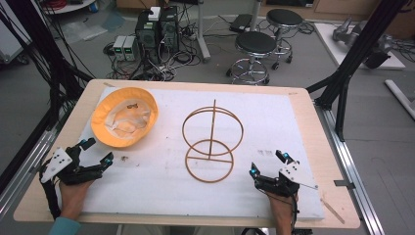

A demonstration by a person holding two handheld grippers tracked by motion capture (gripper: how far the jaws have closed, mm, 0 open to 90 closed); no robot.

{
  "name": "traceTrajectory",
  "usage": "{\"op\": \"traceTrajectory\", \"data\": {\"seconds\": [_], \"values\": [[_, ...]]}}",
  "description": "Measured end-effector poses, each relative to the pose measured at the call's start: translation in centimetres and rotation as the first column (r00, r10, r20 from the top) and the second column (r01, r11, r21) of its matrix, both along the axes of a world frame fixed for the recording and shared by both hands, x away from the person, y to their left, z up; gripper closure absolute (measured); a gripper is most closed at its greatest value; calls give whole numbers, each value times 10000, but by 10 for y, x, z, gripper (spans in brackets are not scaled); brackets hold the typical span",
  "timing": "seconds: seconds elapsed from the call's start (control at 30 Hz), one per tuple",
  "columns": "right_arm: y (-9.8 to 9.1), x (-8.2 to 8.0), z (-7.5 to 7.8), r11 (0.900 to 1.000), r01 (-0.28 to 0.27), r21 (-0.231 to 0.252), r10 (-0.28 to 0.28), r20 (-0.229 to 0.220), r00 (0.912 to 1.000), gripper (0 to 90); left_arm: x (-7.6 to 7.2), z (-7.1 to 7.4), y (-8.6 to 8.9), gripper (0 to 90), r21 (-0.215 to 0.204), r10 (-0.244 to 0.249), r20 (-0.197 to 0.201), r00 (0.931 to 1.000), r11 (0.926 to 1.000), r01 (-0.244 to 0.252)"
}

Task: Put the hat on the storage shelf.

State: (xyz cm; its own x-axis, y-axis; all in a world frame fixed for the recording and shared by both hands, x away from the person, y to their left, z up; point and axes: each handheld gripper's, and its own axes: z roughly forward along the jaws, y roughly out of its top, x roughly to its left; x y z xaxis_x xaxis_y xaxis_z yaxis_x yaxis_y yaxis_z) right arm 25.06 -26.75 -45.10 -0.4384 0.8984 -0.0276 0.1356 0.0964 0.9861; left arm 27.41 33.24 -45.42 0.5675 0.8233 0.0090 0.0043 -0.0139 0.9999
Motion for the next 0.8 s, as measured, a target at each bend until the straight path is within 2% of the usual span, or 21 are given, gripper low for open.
{"op": "traceTrajectory", "data": {"seconds": [0.37,0.8], "values": [[-1,-1,0,9999,7,159,-7,2,10000,28,0,0,0,122,-4,-7,25,10000,10000,7],[1,0,0,10000,28,-45,-28,-27,10000,28,0,0,0,121,5,35,-12,10000,10000,-35]]}}
